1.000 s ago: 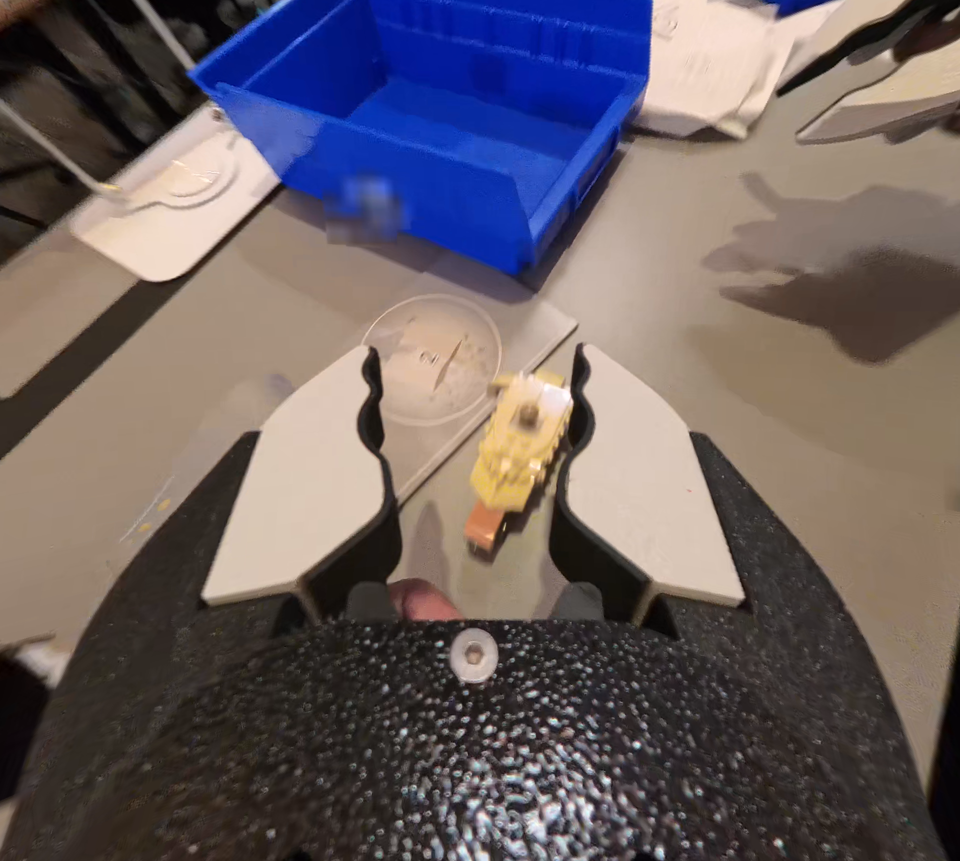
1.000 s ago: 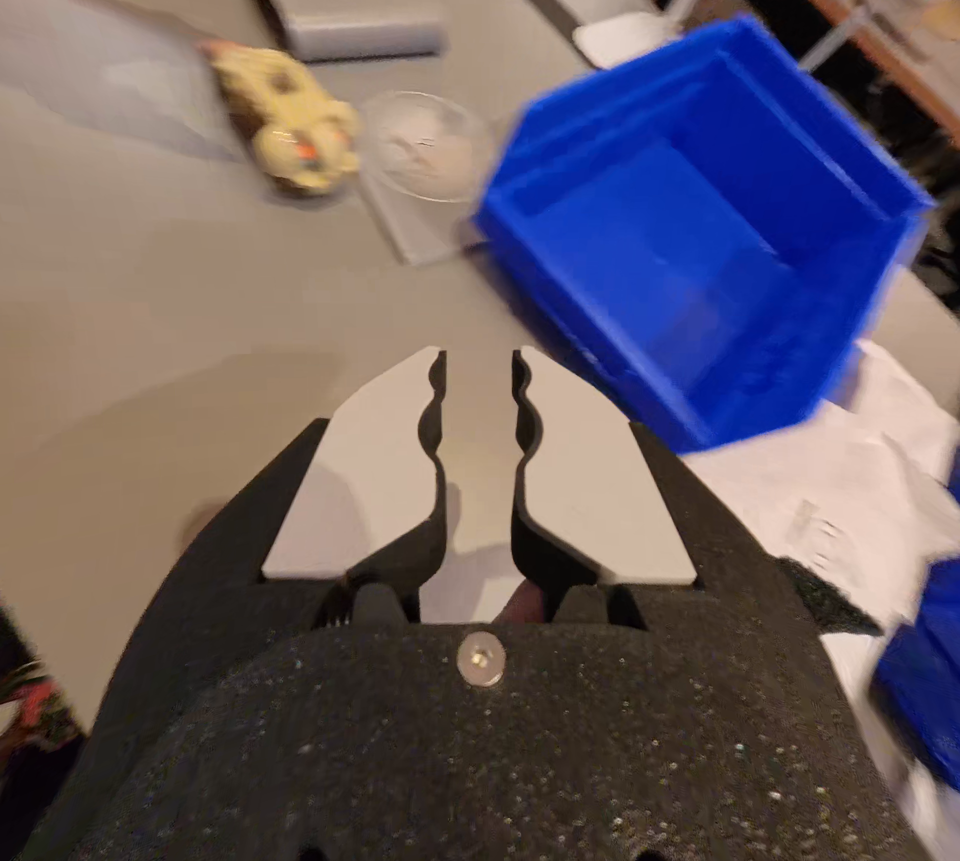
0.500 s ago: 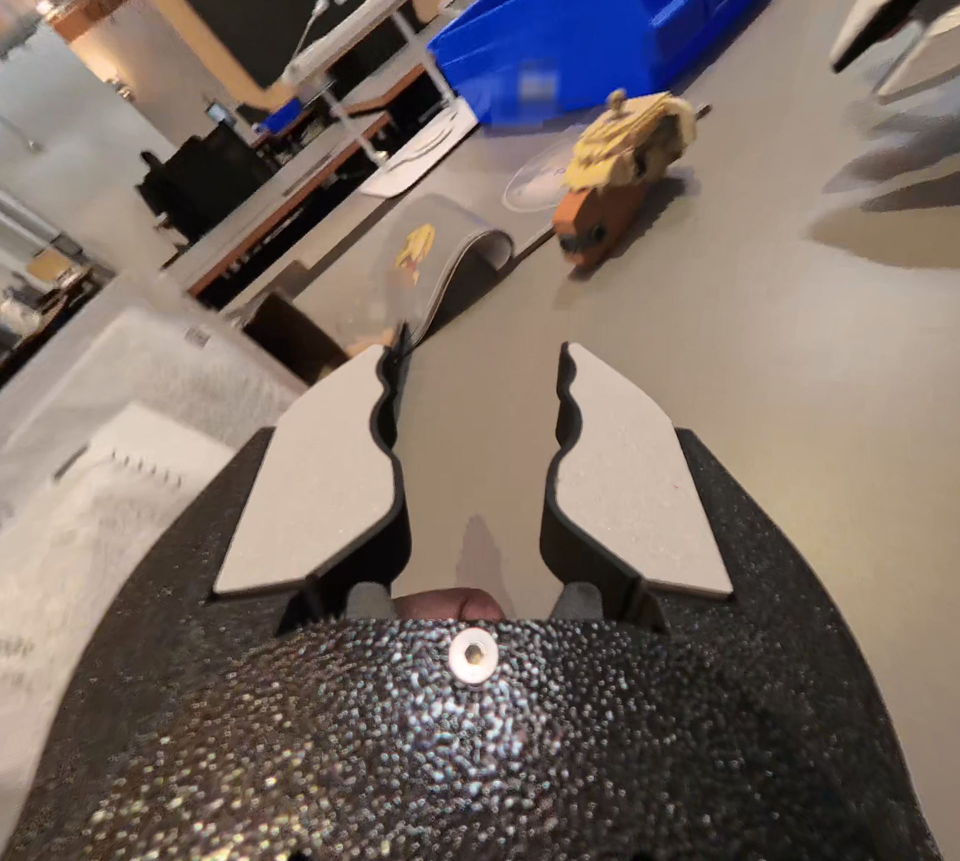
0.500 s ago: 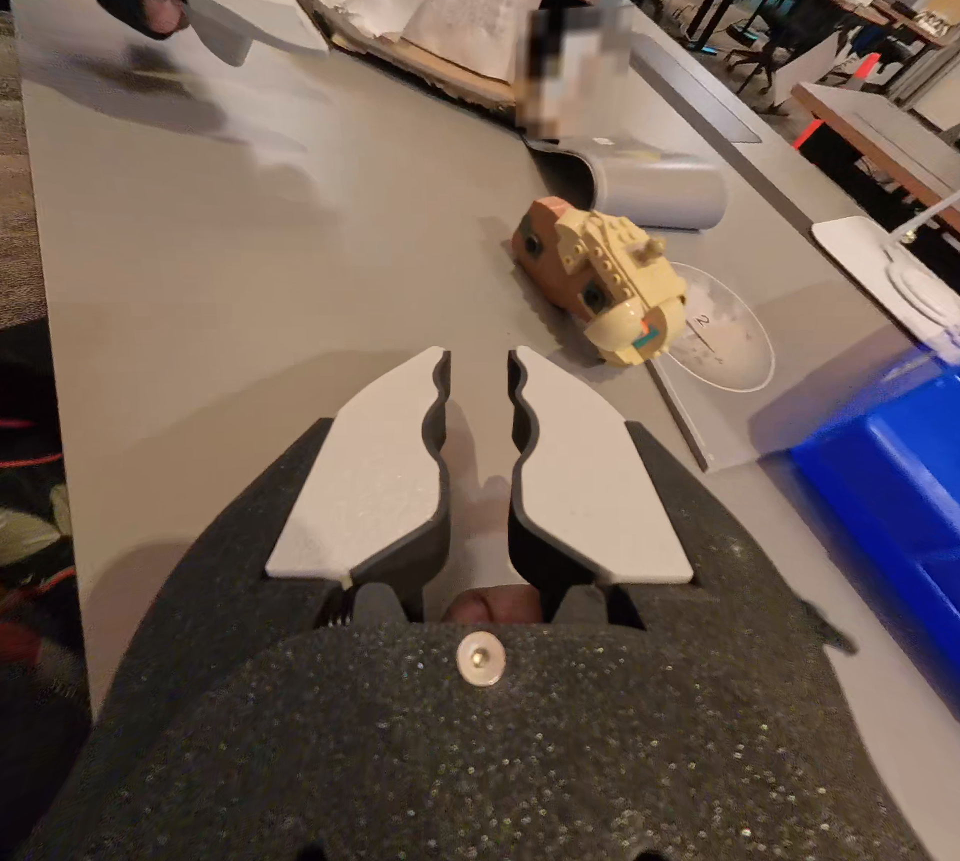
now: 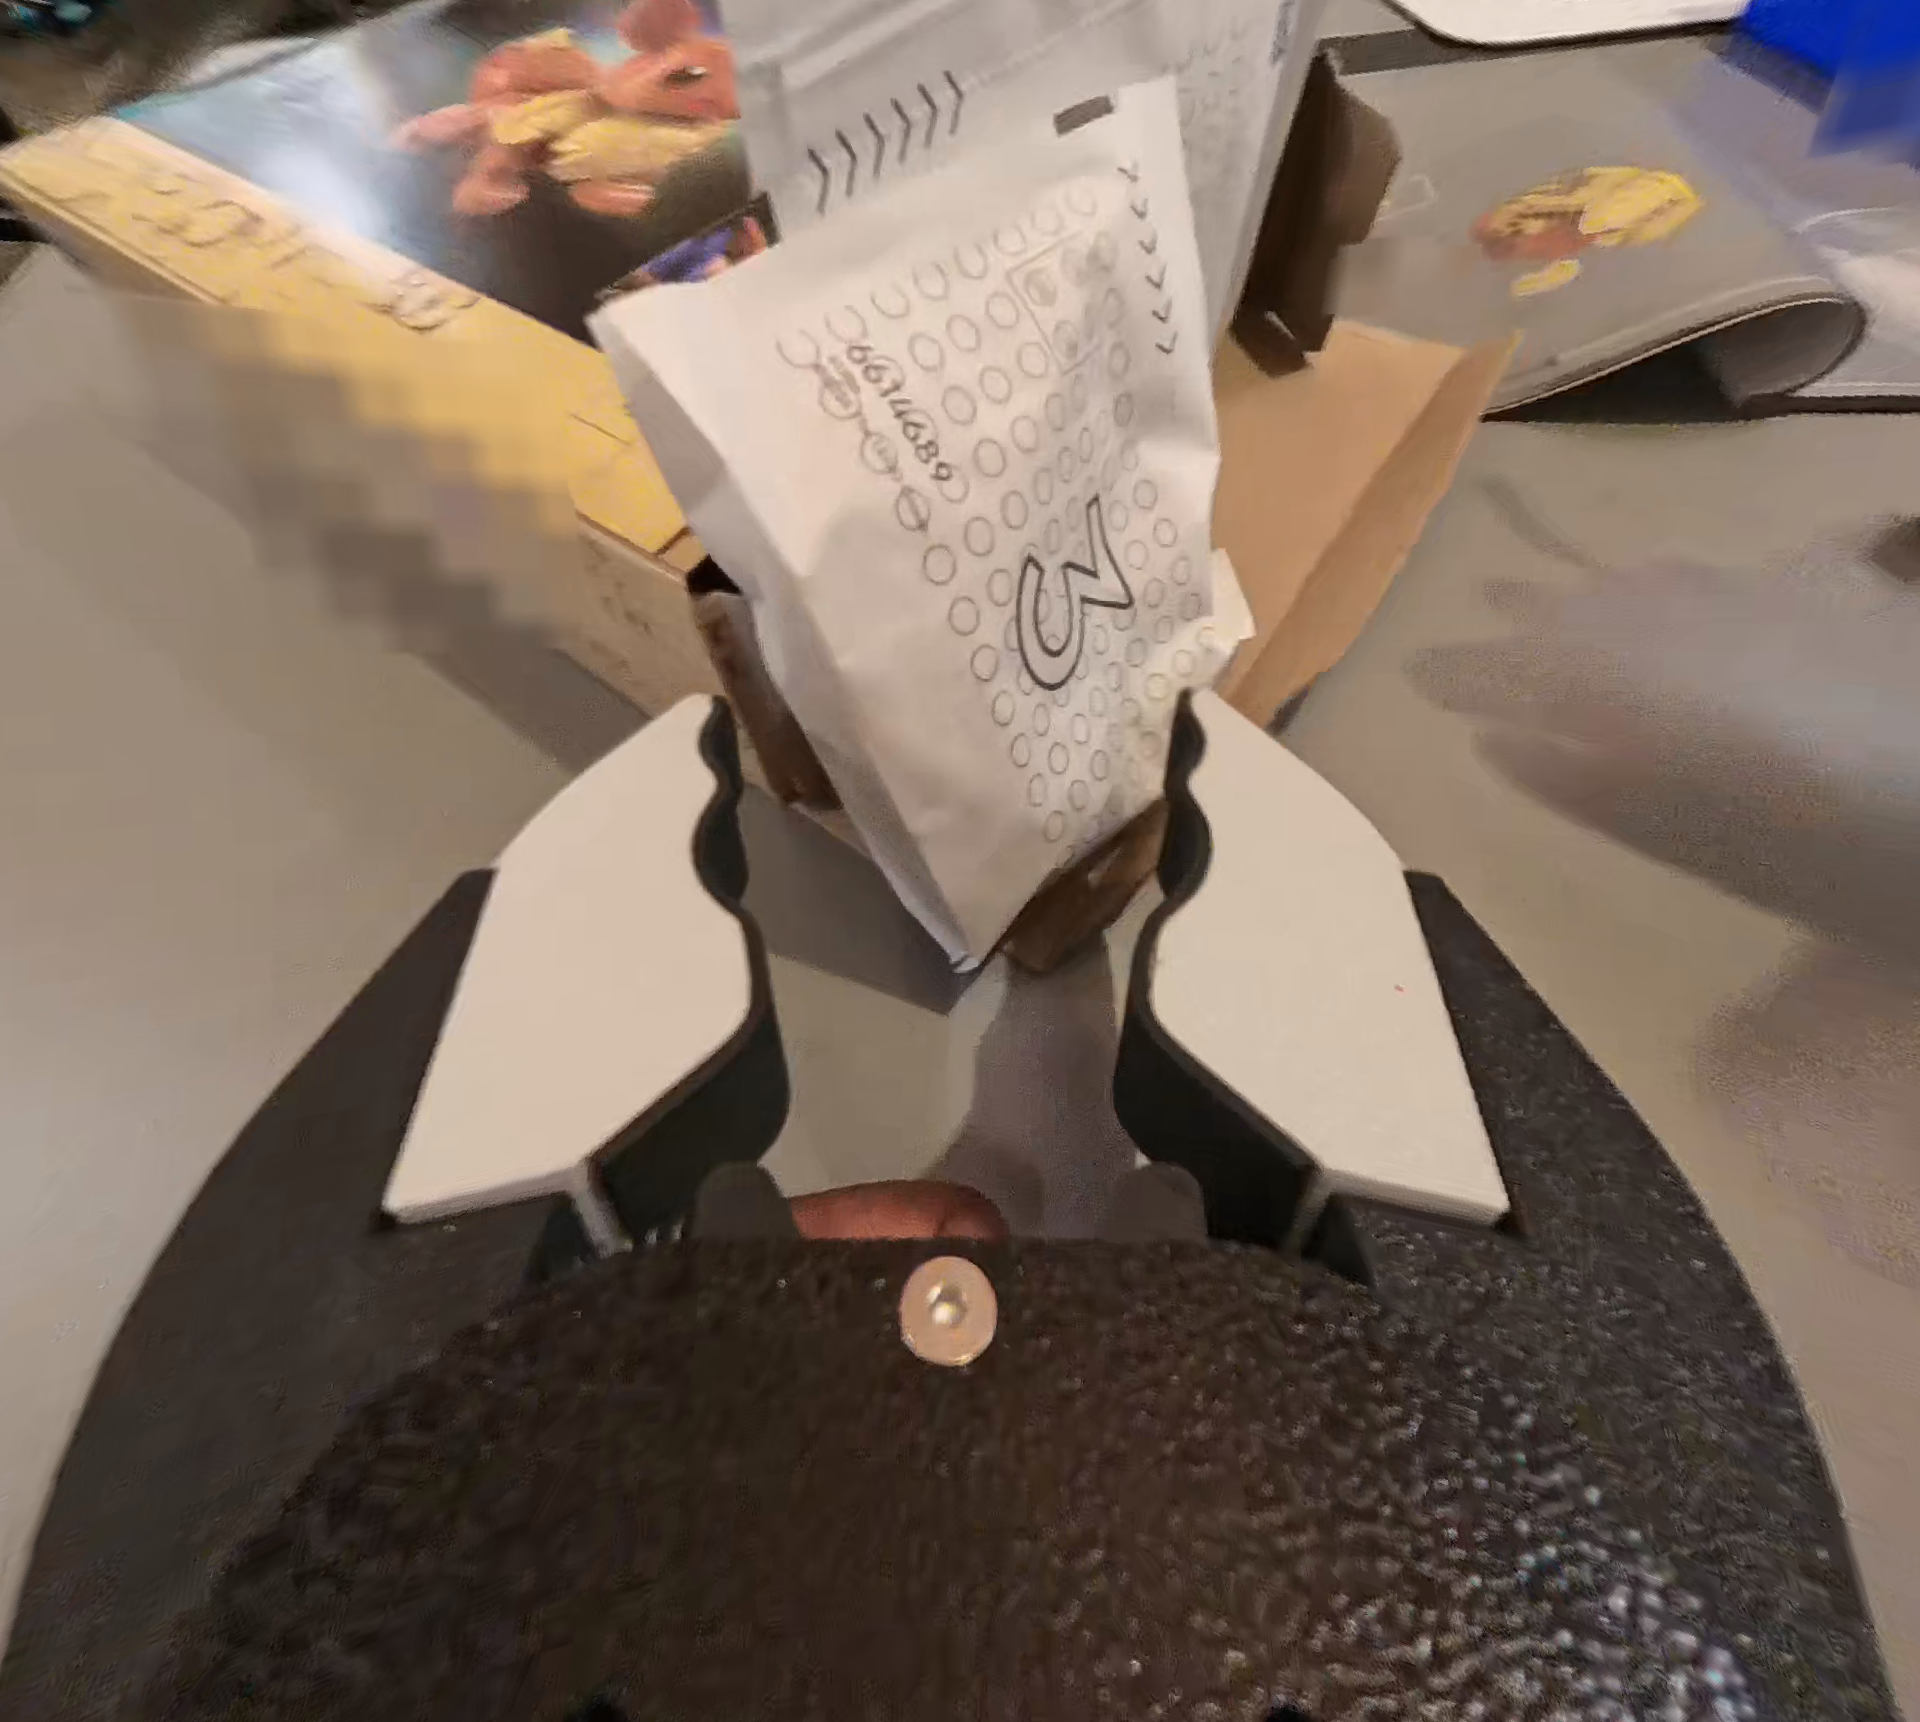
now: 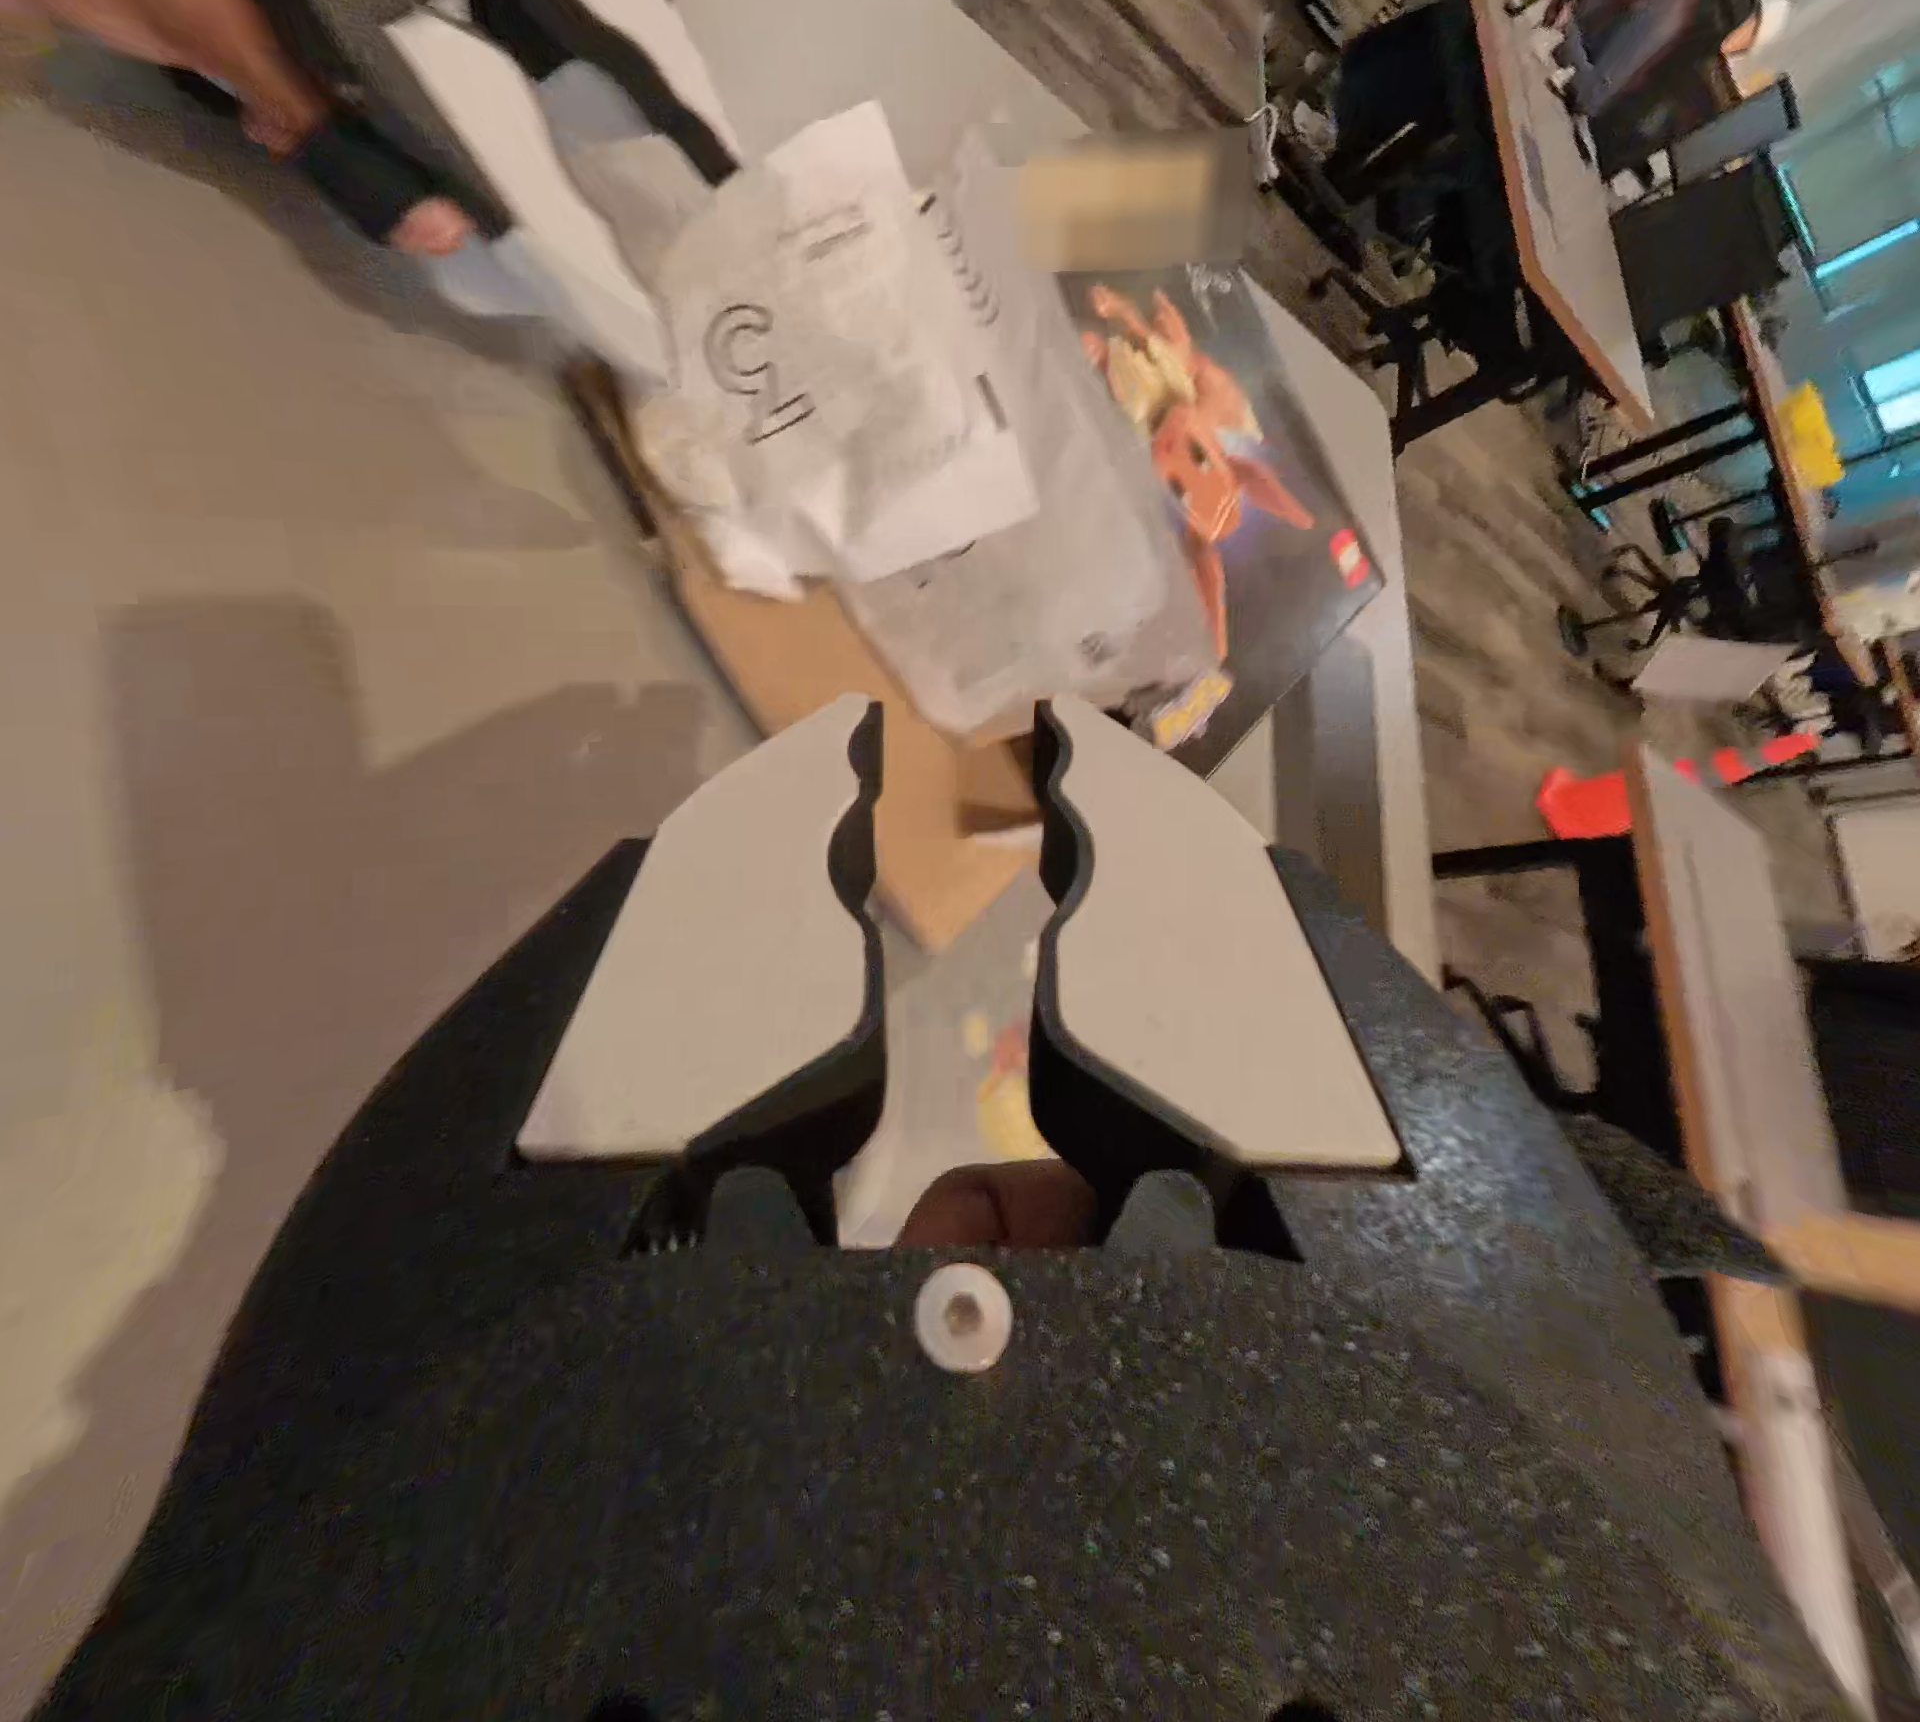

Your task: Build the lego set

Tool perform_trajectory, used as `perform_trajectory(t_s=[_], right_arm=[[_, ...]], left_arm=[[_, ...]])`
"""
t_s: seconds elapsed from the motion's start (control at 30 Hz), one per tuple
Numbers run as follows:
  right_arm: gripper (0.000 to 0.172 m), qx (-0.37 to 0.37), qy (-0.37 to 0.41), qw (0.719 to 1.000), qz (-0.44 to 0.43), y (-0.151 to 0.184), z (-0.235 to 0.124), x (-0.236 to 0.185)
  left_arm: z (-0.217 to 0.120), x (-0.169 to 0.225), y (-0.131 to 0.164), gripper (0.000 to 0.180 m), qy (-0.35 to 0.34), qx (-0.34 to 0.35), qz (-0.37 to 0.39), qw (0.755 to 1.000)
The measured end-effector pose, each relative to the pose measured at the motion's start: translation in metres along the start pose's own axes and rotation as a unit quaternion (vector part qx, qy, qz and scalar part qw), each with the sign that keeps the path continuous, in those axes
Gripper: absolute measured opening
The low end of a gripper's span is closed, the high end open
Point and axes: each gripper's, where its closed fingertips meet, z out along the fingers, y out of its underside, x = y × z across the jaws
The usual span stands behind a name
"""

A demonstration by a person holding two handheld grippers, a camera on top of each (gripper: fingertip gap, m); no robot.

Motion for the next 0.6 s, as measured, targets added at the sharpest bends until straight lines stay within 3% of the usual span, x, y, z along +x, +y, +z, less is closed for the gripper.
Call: perform_trajectory(t_s=[0.17,0.27,0.37,0.6], right_arm=[[0.043,-0.086,-0.037,0.992,-0.089,-0.012,0.104,0.051],[0.031,-0.142,-0.093,0.977,-0.126,0.003,0.140,0.049],[0.001,-0.163,-0.113,0.973,-0.121,0.013,0.150,0.047],[0.000,-0.150,-0.079,0.985,-0.026,0.028,0.108,0.067]], left_arm=[[0.007,-0.003,-0.001,0.057,0.009,-0.003,-0.002,1.000],[0.007,-0.005,-0.001,0.048,0.013,-0.005,-0.019,1.000],[0.007,-0.005,-0.001,0.045,0.023,-0.004,-0.028,0.999],[0.007,-0.002,-0.001,0.041,0.014,-0.004,-0.005,1.000]])
